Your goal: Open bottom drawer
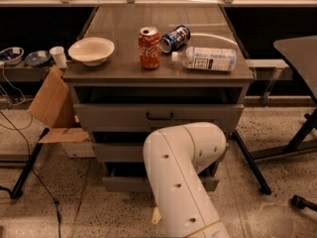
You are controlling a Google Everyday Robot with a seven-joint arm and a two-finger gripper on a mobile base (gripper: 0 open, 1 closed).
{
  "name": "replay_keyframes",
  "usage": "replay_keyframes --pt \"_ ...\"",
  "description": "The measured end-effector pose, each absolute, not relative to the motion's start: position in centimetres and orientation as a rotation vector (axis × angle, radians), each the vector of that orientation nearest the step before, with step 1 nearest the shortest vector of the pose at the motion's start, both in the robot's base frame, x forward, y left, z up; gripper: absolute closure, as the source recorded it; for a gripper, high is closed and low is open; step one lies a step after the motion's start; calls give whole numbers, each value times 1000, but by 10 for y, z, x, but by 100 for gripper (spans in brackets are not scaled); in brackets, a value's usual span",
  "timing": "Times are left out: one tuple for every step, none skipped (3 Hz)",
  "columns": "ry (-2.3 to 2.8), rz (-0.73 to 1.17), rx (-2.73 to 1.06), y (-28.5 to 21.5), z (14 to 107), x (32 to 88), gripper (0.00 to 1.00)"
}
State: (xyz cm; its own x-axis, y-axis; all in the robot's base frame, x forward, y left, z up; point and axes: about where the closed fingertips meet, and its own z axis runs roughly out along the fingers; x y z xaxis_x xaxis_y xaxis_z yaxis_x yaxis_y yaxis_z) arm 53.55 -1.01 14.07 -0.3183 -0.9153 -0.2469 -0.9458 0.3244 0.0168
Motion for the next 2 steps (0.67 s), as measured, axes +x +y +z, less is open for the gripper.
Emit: replay_keyframes --pt "2400 246 -1699 -10 141 524 0" --pt "2400 246 -1699 -9 143 524 0"
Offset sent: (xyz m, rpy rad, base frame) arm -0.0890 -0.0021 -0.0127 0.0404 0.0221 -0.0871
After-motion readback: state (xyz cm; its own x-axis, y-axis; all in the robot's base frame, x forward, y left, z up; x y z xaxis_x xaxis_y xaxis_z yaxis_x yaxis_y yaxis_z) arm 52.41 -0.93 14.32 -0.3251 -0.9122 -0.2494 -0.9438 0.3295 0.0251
